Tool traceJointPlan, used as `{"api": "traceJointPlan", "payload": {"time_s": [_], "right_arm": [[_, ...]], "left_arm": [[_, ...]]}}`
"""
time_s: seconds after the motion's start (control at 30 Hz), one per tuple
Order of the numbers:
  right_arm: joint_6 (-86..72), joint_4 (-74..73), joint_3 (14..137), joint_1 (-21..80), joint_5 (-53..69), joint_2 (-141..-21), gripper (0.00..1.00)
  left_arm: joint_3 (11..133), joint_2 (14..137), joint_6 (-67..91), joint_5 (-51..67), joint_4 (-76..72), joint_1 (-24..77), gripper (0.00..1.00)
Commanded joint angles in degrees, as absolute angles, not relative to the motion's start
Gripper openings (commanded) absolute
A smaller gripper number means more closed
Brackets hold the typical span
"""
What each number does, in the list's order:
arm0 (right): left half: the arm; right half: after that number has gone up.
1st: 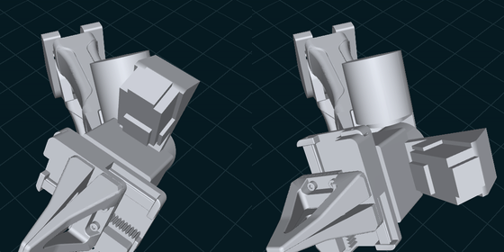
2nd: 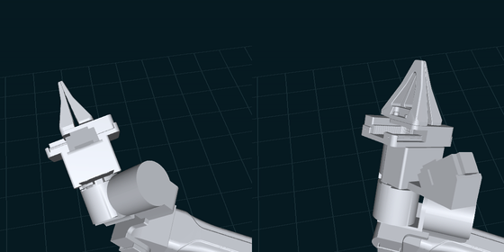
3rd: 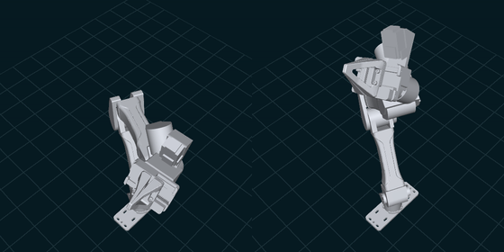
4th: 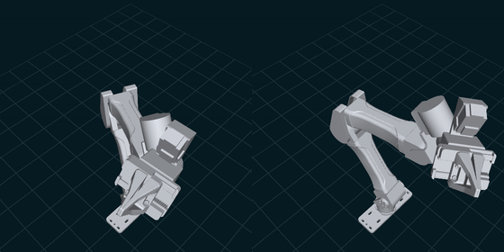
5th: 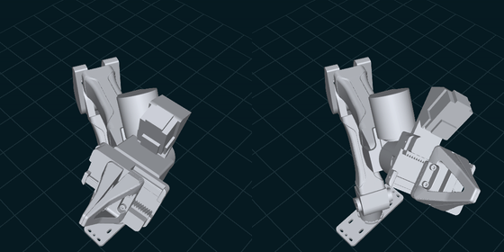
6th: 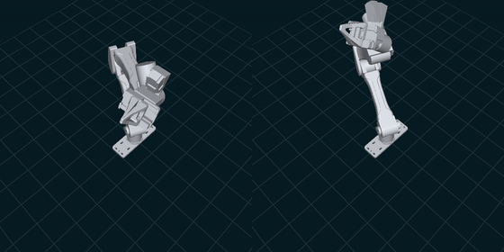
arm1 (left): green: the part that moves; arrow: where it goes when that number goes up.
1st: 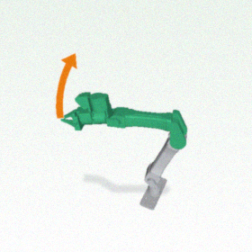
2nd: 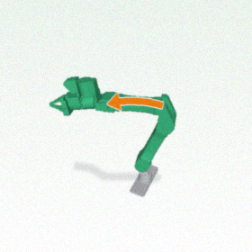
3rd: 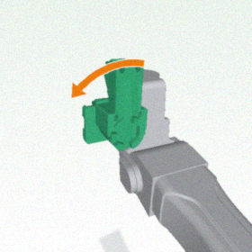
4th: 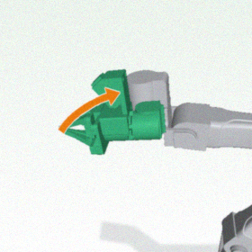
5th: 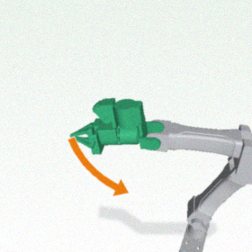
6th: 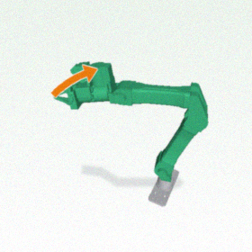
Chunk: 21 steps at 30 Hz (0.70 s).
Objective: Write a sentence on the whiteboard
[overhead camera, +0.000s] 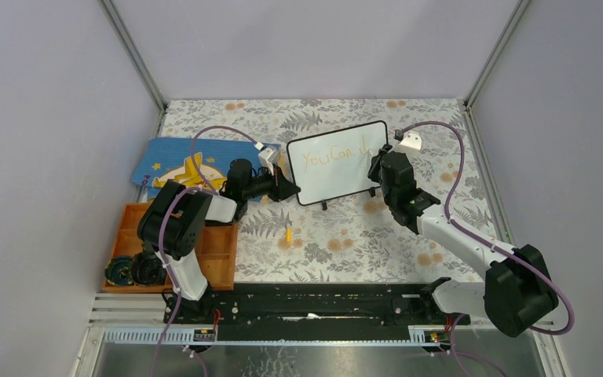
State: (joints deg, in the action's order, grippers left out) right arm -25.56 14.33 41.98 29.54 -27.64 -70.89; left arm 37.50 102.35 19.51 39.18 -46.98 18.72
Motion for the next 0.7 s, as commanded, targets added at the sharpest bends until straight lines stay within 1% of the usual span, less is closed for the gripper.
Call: {"api": "traceJointPlan", "payload": {"time_s": [0.0,0.67], "right_arm": [[-25.7,15.2,45.1,29.1,-30.9,-71.4,0.0],[-24.7,19.6,44.0,29.1,-25.6,-70.9,0.0]], "left_arm": [[37.8,101.7,17.1,37.1,-45.0,19.1,0.2],[37.8,101.7,17.1,37.1,-44.9,19.1,0.2]]}}
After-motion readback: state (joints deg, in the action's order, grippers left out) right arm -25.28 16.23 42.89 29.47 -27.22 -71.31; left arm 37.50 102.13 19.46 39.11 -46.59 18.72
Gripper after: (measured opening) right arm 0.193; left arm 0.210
